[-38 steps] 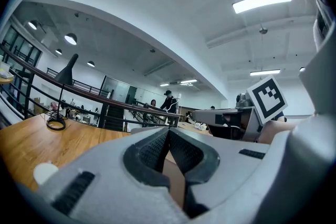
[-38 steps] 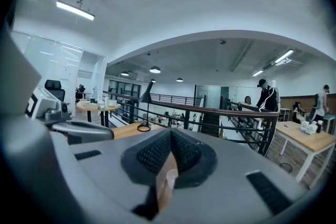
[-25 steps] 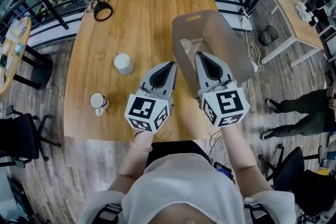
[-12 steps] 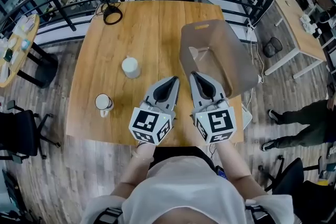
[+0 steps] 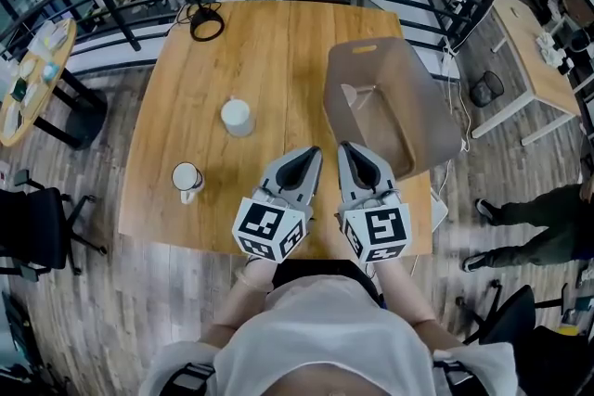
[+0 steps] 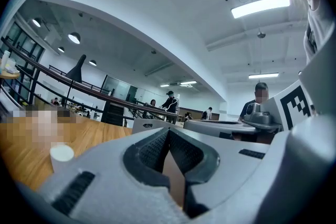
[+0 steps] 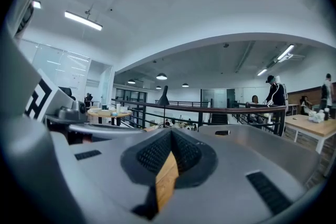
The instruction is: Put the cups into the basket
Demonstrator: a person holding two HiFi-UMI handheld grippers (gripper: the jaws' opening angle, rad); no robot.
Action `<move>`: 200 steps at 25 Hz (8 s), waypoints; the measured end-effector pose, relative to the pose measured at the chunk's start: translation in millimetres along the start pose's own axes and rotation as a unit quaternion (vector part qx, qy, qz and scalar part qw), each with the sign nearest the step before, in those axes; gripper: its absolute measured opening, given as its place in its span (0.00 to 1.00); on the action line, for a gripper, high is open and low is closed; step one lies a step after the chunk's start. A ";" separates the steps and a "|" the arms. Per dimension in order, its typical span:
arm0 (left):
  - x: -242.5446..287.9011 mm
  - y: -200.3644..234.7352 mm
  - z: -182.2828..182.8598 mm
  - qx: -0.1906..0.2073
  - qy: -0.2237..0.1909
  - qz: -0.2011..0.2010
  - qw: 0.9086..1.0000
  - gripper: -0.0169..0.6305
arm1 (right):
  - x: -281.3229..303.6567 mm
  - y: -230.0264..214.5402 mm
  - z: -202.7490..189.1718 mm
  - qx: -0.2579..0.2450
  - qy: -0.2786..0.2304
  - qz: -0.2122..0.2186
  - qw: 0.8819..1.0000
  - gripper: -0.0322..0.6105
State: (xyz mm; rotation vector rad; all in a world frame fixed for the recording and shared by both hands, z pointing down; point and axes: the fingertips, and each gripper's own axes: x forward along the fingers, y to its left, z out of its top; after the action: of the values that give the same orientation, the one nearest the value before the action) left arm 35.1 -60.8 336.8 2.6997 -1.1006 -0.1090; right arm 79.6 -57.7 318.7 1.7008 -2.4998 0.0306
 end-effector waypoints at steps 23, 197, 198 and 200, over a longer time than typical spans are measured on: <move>2.5 11.7 3.0 0.008 -0.001 0.014 1.000 0.03 | 14.5 -0.6 -7.4 0.004 0.004 0.003 1.000 0.07; -76.4 130.6 -5.4 -0.067 0.000 0.153 0.986 0.04 | 128.6 82.3 17.0 0.027 0.081 0.158 0.984 0.66; -71.7 128.2 -2.2 -0.064 -0.001 0.147 0.987 0.04 | 127.0 77.1 20.3 0.027 0.078 0.154 0.985 0.66; -62.7 123.0 4.3 -0.057 -0.004 0.137 0.989 0.04 | 122.6 66.6 26.6 0.028 0.073 0.146 0.986 0.66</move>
State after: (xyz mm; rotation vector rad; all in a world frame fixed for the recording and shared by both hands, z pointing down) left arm -94.2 -103.2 360.4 2.4241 -1.4096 -0.1319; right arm -28.9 -148.8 309.0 1.2834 -2.6333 0.2447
